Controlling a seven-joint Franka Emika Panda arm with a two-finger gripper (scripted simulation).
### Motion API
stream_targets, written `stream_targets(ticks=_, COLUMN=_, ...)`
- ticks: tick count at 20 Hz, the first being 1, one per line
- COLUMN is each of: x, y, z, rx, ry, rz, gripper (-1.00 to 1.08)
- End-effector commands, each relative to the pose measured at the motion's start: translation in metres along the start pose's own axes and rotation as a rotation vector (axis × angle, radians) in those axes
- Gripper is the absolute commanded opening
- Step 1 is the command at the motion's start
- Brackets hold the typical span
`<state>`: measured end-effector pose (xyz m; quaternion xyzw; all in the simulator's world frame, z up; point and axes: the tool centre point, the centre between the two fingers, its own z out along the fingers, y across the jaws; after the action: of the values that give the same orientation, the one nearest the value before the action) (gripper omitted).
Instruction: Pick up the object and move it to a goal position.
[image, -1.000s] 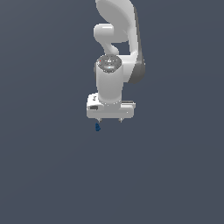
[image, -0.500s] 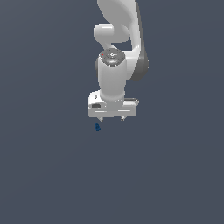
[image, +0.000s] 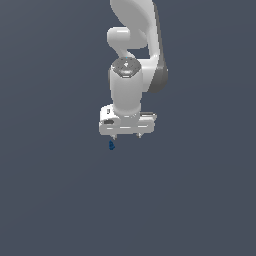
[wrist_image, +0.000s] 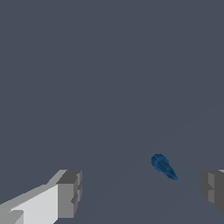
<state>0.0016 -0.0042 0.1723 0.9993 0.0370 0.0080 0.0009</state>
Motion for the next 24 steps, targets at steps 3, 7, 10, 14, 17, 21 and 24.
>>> stream_targets(ticks=3, x=-0.004, y=0.007, z=0.007, rx=-0.001, ry=-0.002, rz=-0.045, gripper=1.0)
stream_targets(ticks=7, x=-0.008, y=0.016, z=0.016, rx=-0.001, ry=-0.003, rz=-0.104, gripper=1.0)
stream_targets(ticks=10, x=-0.013, y=0.025, z=0.024, rx=-0.001, ry=-0.005, rz=-0.159, gripper=1.0)
stream_targets(ticks=14, x=-0.021, y=0.037, z=0.036, rx=-0.001, ry=-0.008, rz=-0.242, gripper=1.0)
stream_targets(ticks=17, x=-0.027, y=0.046, z=0.045, rx=0.0, ry=-0.01, rz=-0.306, gripper=1.0)
stream_targets(ticks=21, x=-0.036, y=0.057, z=0.056, rx=0.001, ry=-0.012, rz=-0.389, gripper=1.0)
stream_targets(ticks=24, x=-0.042, y=0.064, z=0.063, rx=0.003, ry=-0.013, rz=-0.442, gripper=1.0)
